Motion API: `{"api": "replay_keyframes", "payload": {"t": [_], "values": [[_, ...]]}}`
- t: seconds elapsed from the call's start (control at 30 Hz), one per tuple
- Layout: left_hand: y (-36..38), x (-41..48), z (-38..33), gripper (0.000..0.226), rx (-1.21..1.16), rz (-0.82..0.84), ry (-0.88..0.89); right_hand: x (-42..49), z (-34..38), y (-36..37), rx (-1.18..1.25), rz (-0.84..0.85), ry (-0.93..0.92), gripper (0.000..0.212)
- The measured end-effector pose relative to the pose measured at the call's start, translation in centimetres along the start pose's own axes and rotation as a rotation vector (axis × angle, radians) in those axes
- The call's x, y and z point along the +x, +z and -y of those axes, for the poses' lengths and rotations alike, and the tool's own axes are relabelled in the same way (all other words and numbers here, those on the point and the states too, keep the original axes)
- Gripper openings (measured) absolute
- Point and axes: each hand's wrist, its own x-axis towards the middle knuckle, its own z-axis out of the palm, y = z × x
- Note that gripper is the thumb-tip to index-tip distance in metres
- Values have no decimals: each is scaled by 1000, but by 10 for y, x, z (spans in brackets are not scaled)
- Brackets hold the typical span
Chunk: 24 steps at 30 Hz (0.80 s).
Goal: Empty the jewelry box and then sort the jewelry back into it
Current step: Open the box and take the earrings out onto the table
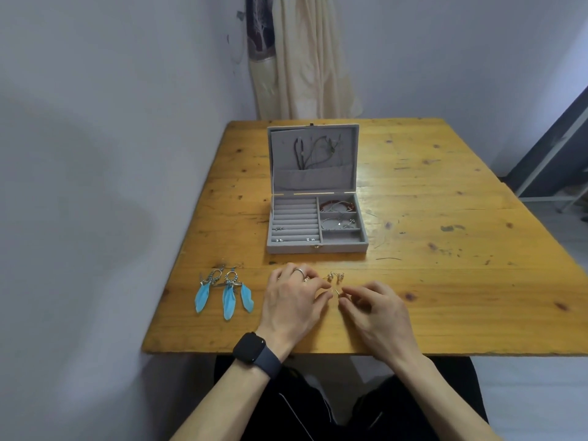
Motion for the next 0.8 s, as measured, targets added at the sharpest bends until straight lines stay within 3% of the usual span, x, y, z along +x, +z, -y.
{"api": "replay_keyframes", "payload": {"t": [0.1,0.37,0.57,0.8], "values": [[-15,11,16,15,-25,-37,-18,5,6,-10,59,14,3,18],[-41,79,88,24,-55,64,-372,87,62,-6,63,35,-143,16],[-33,106,95,28,93,195,-326,145,79,38,-198,161,-189,27],[-25,103,96,30,136,142,-263,162,75,67,-294,255,-234,28]]}}
